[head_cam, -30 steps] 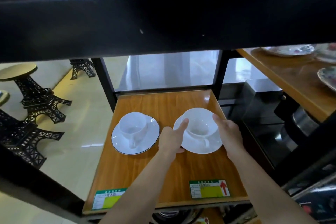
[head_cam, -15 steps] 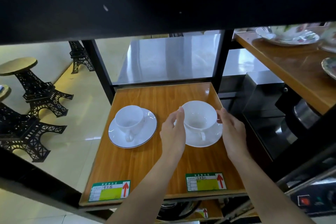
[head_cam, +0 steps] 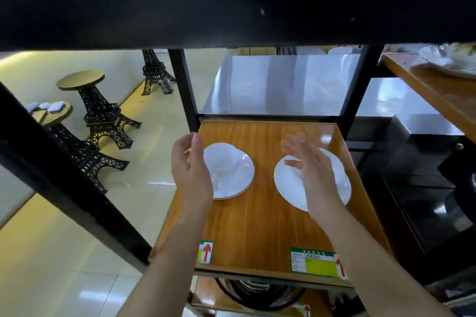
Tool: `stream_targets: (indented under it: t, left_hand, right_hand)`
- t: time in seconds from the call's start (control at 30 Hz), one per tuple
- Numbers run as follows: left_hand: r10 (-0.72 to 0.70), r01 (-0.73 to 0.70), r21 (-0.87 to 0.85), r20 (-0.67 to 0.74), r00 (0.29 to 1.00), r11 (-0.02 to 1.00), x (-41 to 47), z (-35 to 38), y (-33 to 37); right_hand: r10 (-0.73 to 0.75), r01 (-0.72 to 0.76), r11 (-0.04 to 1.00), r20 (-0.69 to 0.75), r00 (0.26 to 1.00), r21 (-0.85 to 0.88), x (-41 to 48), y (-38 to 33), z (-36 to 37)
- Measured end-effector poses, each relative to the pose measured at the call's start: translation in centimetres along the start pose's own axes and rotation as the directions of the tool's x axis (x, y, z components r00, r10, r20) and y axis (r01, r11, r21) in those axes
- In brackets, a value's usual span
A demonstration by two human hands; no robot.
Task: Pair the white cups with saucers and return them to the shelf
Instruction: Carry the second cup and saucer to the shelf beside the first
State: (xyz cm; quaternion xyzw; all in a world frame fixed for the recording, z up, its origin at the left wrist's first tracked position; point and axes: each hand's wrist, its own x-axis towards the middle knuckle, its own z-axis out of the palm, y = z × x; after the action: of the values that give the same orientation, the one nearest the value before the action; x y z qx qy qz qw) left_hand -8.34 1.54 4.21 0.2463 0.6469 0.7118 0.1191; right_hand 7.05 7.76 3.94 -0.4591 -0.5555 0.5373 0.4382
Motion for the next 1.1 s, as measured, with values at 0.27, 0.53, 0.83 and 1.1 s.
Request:
stream_targets:
  t: [0.27, 0.53, 0.83, 1.1]
  left_hand:
    - [-0.388, 0.378, 0.088, 0.257, 0.885, 0.922, 2.2, -3.0, -2.4]
    - [-0.397, 0.371, 0.149, 0.236, 0.887, 0.917, 2.0, -2.6, -2.6]
    - [-0.266, 0.236, 0.193, 0.149, 0.952, 0.952, 2.2, -2.4, -3.3]
    - [-0.031, -0.017, 0.130, 0.356, 0.934, 0.991, -2.4, 1.2, -1.2]
  right_hand:
    - [0.279, -0.260, 0.960, 0.365, 0.888, -0.100, 0.6, 1.8, 6.5]
    - [0.284, -0.250, 0.958, 0.353, 0.891, -0.140, 1.3, 2.0, 6.8]
    - [0.261, -0.218, 0.962, 0.317, 0.912, -0.166, 0.4, 0.8, 5.7]
    - [-0.108, 0.071, 0.975, -0.169, 0.980, -0.210, -0.2, -0.6, -0.4]
